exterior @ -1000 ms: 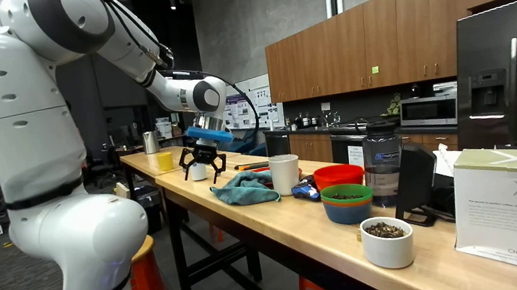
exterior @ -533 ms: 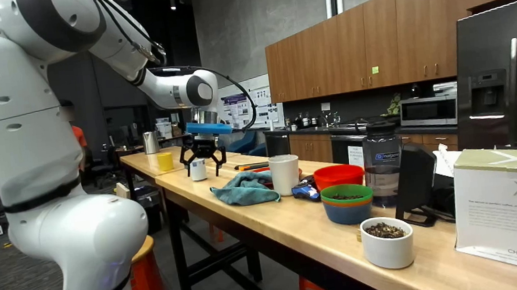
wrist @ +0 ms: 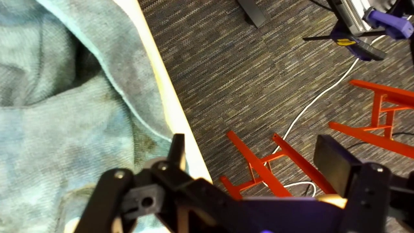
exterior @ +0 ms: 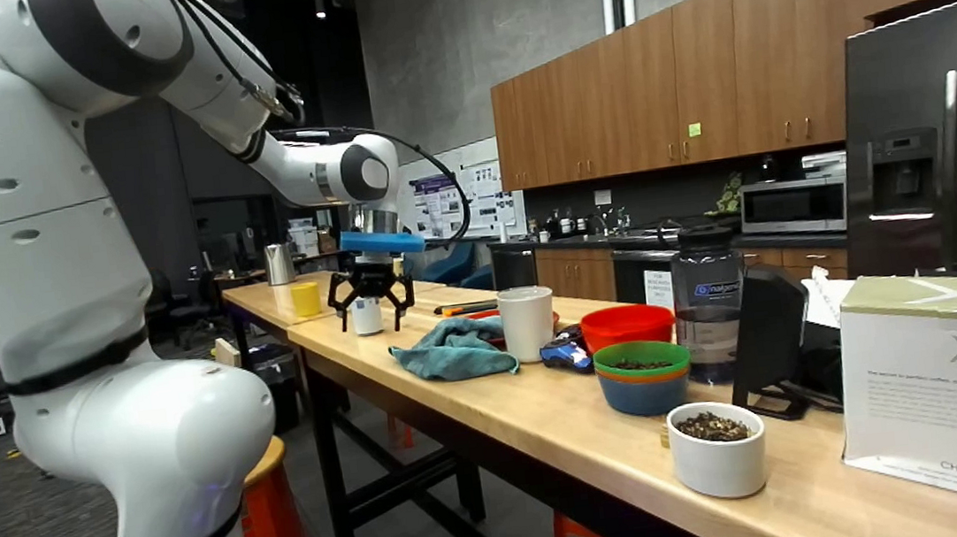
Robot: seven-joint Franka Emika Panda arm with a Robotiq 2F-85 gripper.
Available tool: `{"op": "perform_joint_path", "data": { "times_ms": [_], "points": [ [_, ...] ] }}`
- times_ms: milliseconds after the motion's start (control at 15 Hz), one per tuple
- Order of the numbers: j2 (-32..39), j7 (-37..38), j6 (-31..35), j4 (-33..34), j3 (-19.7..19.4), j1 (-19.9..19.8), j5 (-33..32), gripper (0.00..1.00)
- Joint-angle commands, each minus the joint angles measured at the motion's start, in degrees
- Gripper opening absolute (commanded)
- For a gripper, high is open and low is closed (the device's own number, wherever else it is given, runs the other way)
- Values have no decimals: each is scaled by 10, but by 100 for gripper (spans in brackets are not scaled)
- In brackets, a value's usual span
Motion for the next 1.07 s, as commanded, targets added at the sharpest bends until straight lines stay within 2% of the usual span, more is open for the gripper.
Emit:
{"op": "perform_joint_path", "data": {
  "times_ms": [0, 400, 1000],
  "points": [
    [-17, -21, 5, -21, -3, 2, -2, 100],
    [-15, -121, 17, -28, -6, 4, -7, 100],
    [-16, -185, 14, -44, -3, 3, -5, 100]
  ]
}}
